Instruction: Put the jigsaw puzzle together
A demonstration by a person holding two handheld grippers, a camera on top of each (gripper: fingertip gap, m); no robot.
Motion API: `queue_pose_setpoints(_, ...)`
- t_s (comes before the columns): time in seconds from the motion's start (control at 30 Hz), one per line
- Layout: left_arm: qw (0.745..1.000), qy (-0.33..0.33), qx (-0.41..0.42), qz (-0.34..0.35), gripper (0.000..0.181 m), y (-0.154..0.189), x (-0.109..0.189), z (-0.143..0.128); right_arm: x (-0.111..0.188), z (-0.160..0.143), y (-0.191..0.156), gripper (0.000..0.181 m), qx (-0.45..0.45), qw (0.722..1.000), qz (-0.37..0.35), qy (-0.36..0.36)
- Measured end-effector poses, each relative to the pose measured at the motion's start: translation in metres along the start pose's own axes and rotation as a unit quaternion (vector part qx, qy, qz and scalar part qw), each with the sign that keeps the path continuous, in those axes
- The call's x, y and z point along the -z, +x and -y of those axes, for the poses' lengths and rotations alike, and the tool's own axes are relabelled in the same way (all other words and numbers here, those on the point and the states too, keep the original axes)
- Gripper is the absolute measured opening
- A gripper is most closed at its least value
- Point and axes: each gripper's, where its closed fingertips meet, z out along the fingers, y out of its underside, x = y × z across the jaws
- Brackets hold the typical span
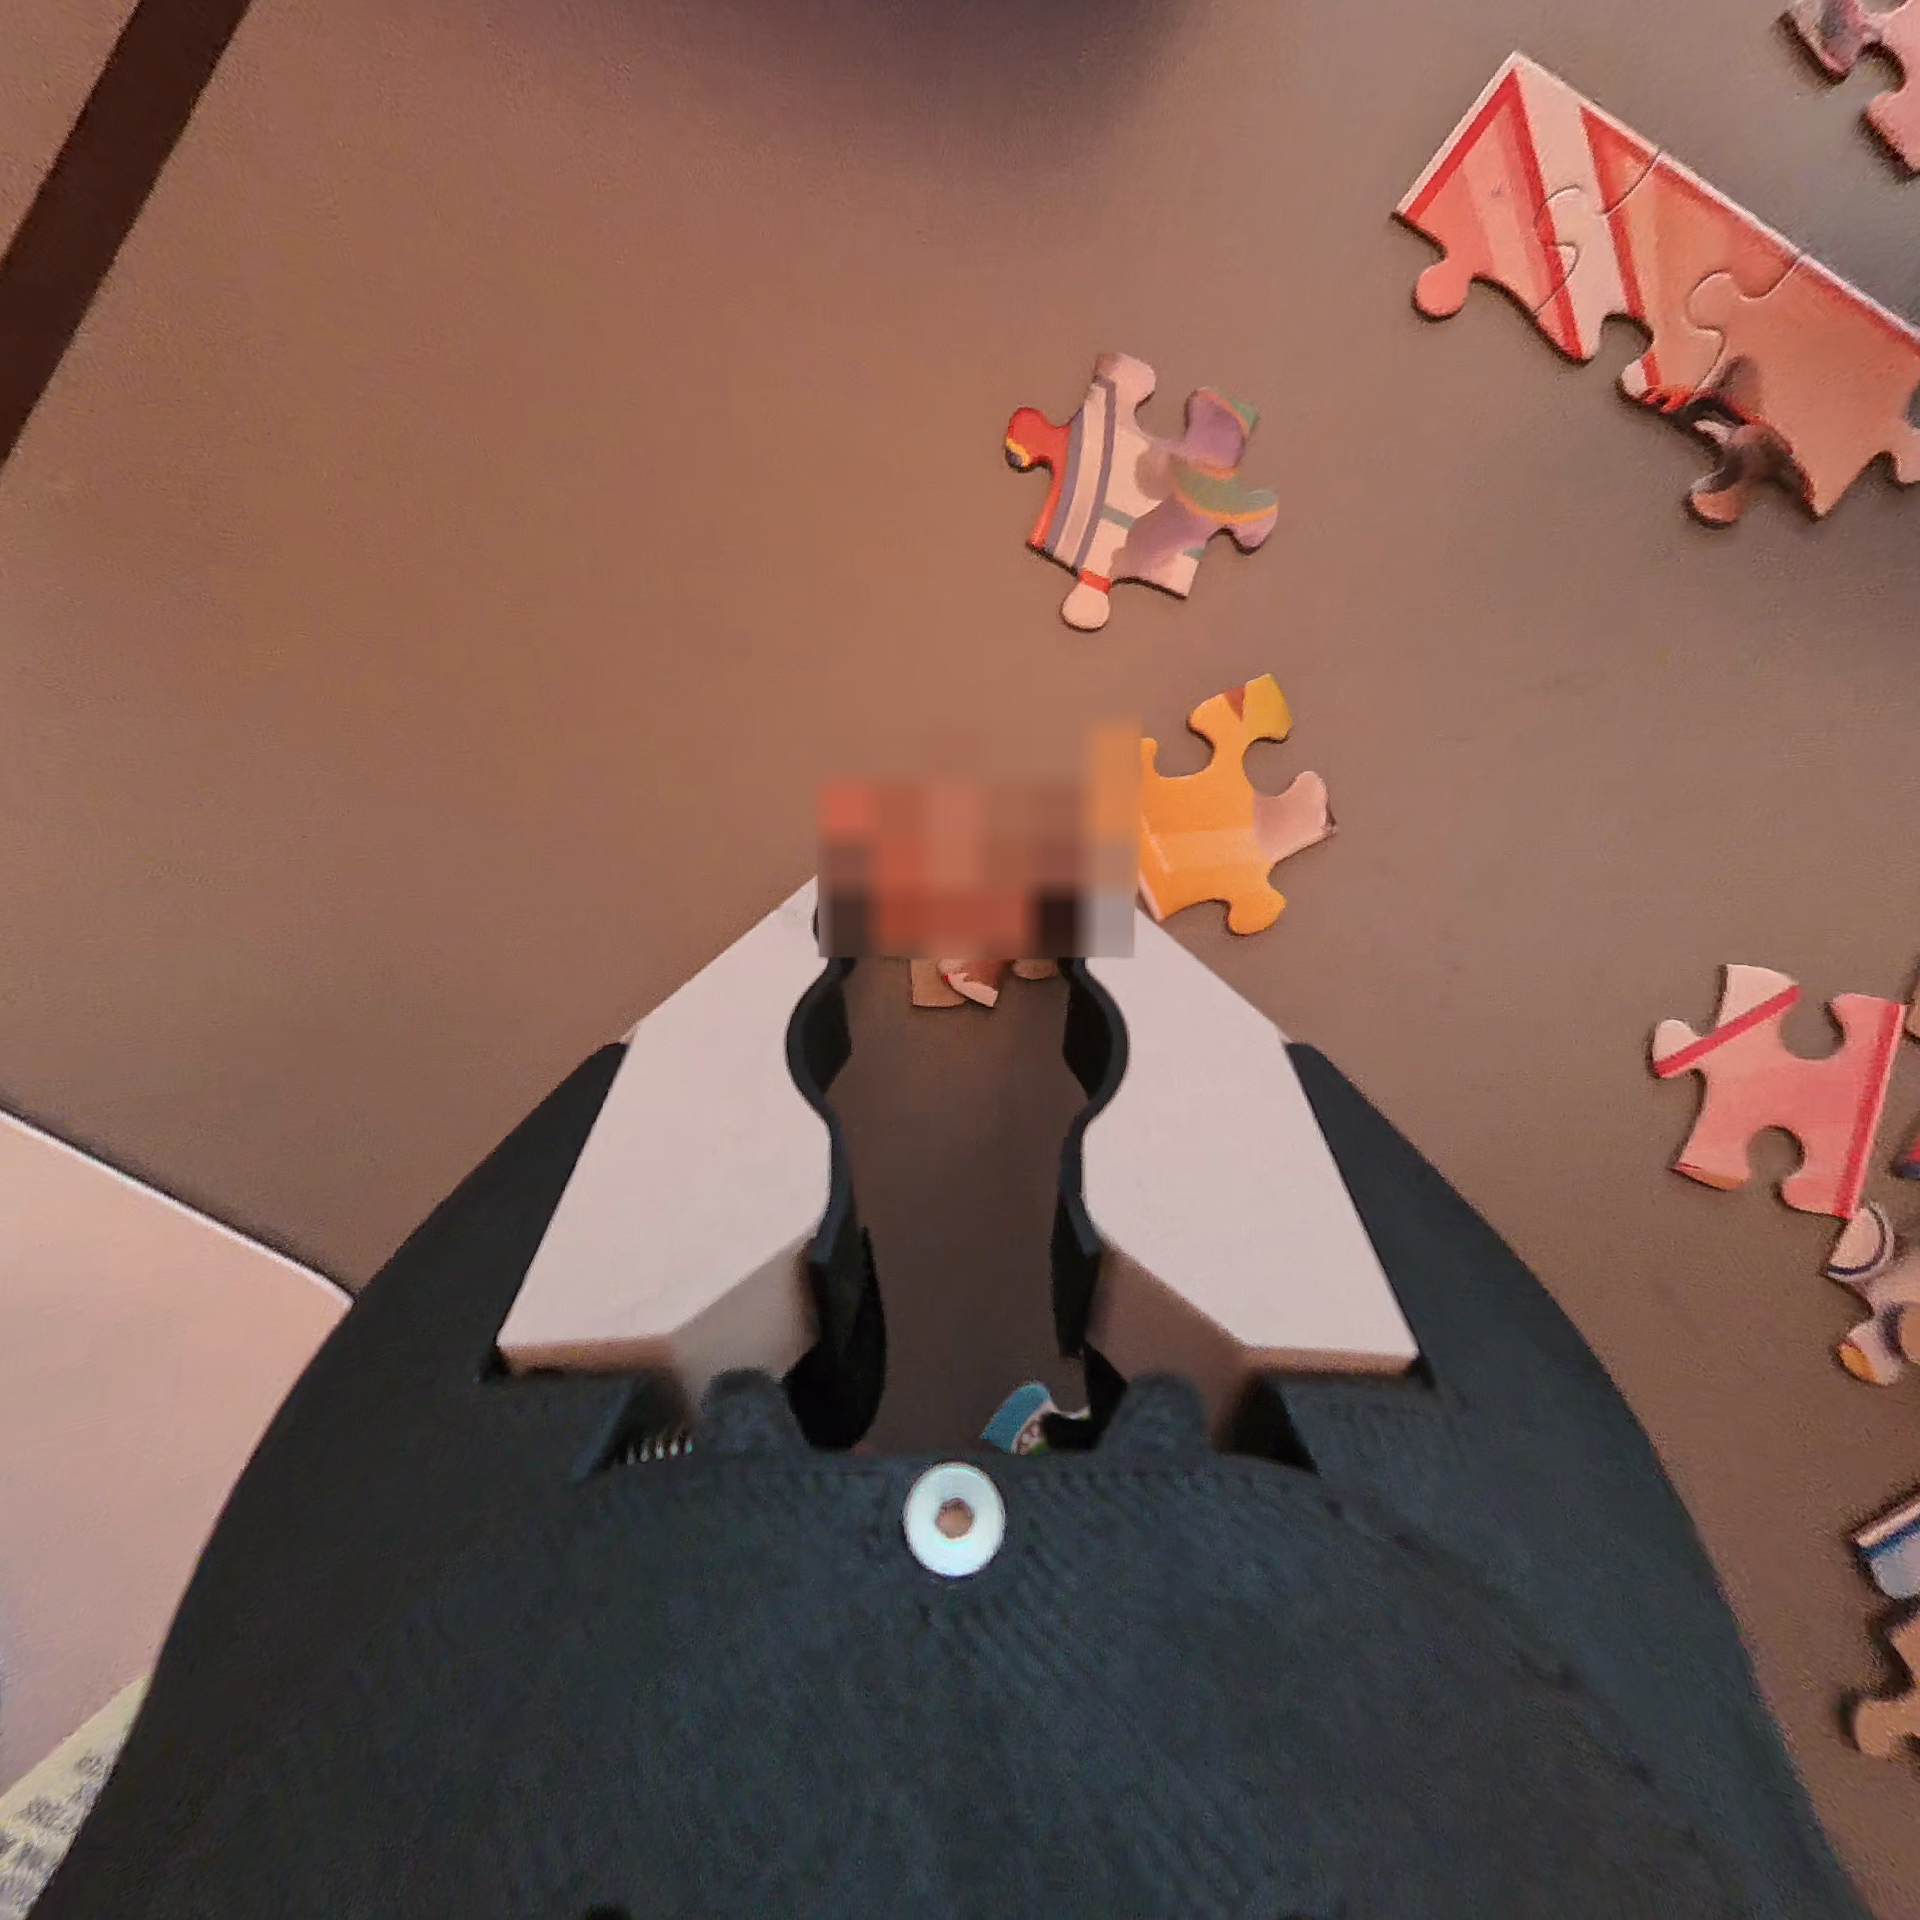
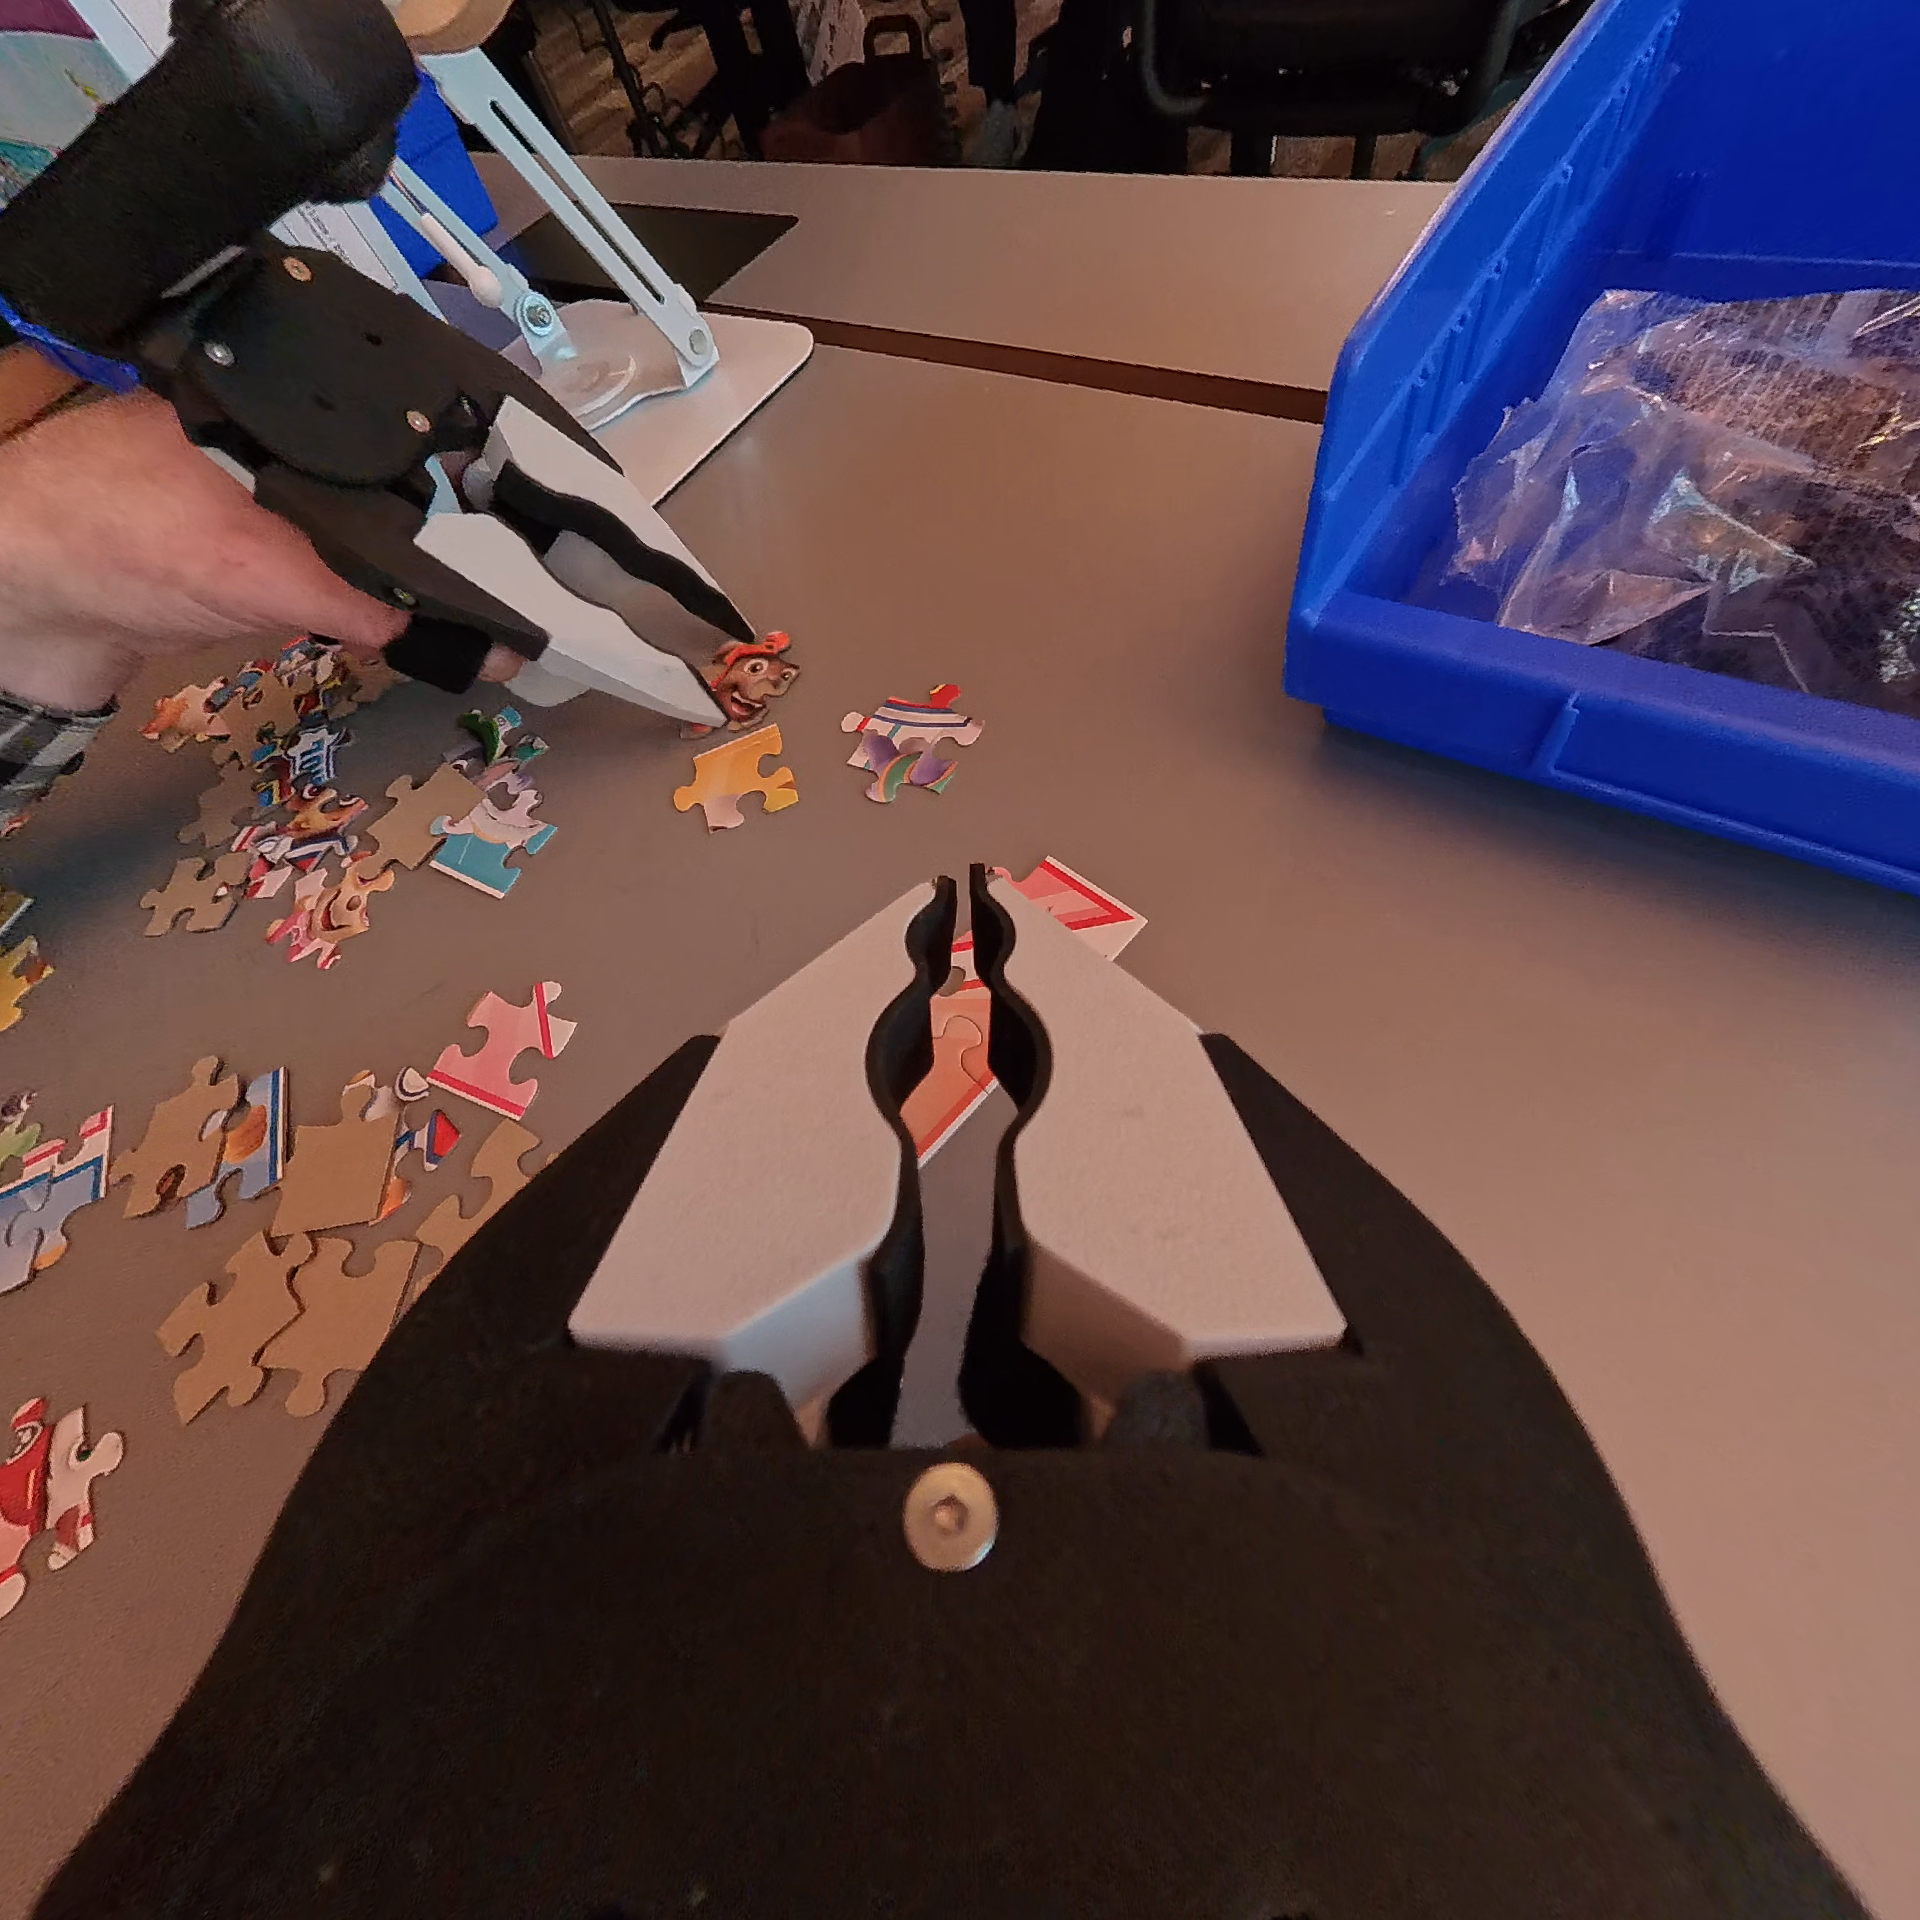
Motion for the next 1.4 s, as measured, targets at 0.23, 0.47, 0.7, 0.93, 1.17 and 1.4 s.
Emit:
queue_pose_setpoints(0.23,1.000,0.021,-0.022,0.007,0.036,0.005,0.003,0.002,0.001,0.001,-0.001,0.001,0.000,1.000,0.003,0.003)
queue_pose_setpoints(0.47,0.996,0.061,-0.052,0.037,0.036,0.007,0.026,0.014,0.001,0.001,-0.002,0.001,-0.001,1.000,0.005,0.004)
queue_pose_setpoints(0.7,0.989,0.075,-0.118,-0.038,0.036,0.084,0.025,0.044,-0.005,-0.013,-0.002,0.001,0.000,0.999,0.008,-0.034)
queue_pose_setpoints(0.93,0.983,0.034,-0.170,-0.062,0.036,0.133,-0.017,0.047,-0.022,-0.057,-0.022,0.000,0.034,0.986,0.052,-0.156)
queue_pose_setpoints(1.17,0.984,0.027,-0.162,-0.064,0.036,0.133,-0.029,0.052,-0.025,-0.077,-0.019,0.000,0.027,0.978,0.049,-0.203)
queue_pose_setpoints(1.4,0.989,0.015,-0.133,-0.070,0.036,0.132,-0.032,0.055,-0.025,-0.077,-0.019,0.000,0.036,0.977,0.047,-0.204)
